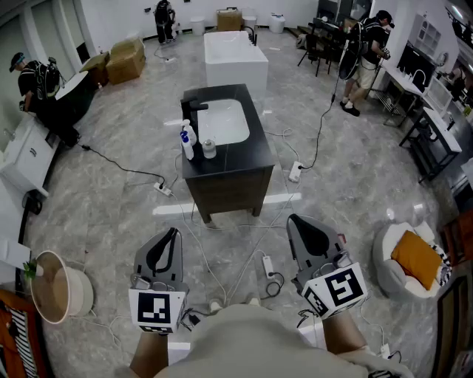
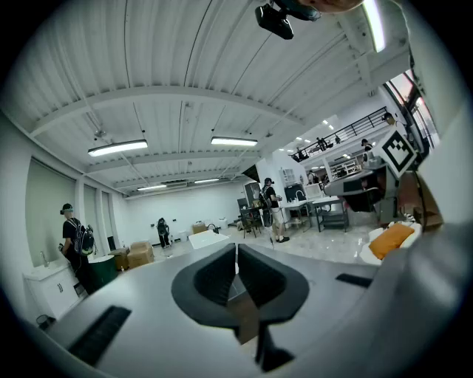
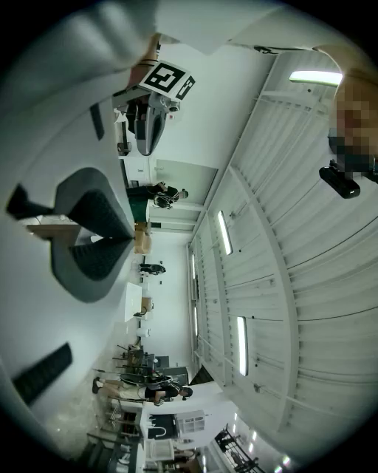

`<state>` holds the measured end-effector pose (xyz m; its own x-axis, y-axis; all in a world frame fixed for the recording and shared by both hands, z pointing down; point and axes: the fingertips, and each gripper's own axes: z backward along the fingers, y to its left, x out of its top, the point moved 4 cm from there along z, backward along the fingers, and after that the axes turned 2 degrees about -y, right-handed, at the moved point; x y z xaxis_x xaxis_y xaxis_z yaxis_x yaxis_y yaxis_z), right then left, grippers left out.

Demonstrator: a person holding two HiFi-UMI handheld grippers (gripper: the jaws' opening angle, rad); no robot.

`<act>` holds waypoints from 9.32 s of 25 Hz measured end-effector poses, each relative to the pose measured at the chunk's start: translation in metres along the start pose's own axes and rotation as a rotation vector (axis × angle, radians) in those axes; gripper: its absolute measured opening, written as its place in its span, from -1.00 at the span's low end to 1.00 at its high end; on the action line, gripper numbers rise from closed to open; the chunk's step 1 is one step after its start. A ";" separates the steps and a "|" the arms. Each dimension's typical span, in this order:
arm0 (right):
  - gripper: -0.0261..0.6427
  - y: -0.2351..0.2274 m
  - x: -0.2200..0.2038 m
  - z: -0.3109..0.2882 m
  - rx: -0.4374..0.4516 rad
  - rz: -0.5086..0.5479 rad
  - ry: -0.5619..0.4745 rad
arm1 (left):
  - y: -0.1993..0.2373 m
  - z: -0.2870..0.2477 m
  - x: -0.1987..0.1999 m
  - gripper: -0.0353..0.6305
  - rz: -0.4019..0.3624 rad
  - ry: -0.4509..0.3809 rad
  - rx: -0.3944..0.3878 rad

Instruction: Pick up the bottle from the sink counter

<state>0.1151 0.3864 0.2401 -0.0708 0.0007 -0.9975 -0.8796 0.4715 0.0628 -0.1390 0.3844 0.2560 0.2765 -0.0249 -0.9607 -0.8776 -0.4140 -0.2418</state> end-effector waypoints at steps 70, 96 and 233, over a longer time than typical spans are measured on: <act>-0.93 -0.123 -0.063 -0.301 0.099 0.037 0.131 | 0.102 -0.309 -0.028 -0.85 0.063 0.006 -0.104; -0.93 -0.168 -0.059 -0.563 0.062 0.036 0.193 | 0.255 -0.502 -0.064 -0.85 0.109 0.039 -0.213; -0.93 -0.220 -0.139 -0.544 0.189 -0.035 0.339 | 0.162 -0.551 -0.117 0.14 0.120 0.392 -0.251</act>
<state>0.0624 -0.1972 0.3825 -0.2219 -0.2948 -0.9295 -0.7841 0.6206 -0.0096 -0.0976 -0.1811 0.4041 0.3485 -0.4072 -0.8442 -0.8037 -0.5933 -0.0456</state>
